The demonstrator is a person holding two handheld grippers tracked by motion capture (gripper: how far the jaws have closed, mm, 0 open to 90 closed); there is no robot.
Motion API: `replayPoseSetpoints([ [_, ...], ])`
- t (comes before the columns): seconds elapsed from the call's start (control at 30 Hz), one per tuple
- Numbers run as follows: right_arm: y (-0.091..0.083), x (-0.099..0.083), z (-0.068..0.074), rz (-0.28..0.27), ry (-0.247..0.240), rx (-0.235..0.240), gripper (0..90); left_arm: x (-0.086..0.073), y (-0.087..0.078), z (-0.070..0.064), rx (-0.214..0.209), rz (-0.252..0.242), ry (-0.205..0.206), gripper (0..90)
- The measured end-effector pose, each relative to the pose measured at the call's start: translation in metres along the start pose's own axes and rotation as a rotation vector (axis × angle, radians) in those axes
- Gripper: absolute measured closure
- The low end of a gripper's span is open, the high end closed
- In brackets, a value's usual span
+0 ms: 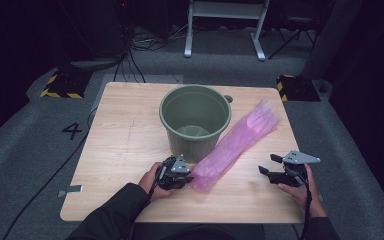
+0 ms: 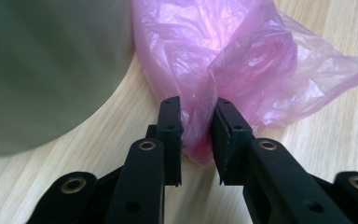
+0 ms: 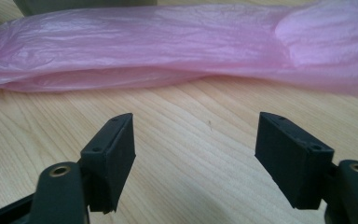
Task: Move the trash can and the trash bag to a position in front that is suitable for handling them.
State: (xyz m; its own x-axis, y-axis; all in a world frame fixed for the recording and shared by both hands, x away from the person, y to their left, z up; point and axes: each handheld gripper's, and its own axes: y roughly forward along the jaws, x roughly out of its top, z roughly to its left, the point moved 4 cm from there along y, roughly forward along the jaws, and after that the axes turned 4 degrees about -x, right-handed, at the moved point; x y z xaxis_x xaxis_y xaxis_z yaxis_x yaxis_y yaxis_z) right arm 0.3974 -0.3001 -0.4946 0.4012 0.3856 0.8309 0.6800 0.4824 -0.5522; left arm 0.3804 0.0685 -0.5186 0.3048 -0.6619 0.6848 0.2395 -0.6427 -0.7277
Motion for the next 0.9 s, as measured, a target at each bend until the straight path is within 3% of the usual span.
replayPoseSetpoints([
  [0.27, 0.007, 0.019, 0.011, -0.042, -0.025, 0.032, 25.6, -0.018, -0.016, 0.018, -0.004, -0.001, 0.004, 74.3],
  [0.43, 0.018, 0.033, 0.019, -0.069, -0.033, 0.06, 24.5, -0.026, -0.023, 0.027, 0.016, -0.016, -0.03, 73.7],
  [0.63, 0.035, 0.046, 0.033, -0.058, -0.093, 0.087, 24.4, -0.036, -0.031, 0.039, 0.044, -0.017, -0.057, 73.7],
  [0.73, 0.043, 0.051, 0.035, -0.057, -0.118, 0.058, 25.5, -0.039, -0.033, 0.046, 0.066, -0.017, -0.064, 72.1],
  [0.9, 0.059, 0.042, 0.032, 0.012, -0.102, 0.068, 24.7, -0.041, -0.034, 0.052, 0.082, -0.028, -0.081, 69.5],
])
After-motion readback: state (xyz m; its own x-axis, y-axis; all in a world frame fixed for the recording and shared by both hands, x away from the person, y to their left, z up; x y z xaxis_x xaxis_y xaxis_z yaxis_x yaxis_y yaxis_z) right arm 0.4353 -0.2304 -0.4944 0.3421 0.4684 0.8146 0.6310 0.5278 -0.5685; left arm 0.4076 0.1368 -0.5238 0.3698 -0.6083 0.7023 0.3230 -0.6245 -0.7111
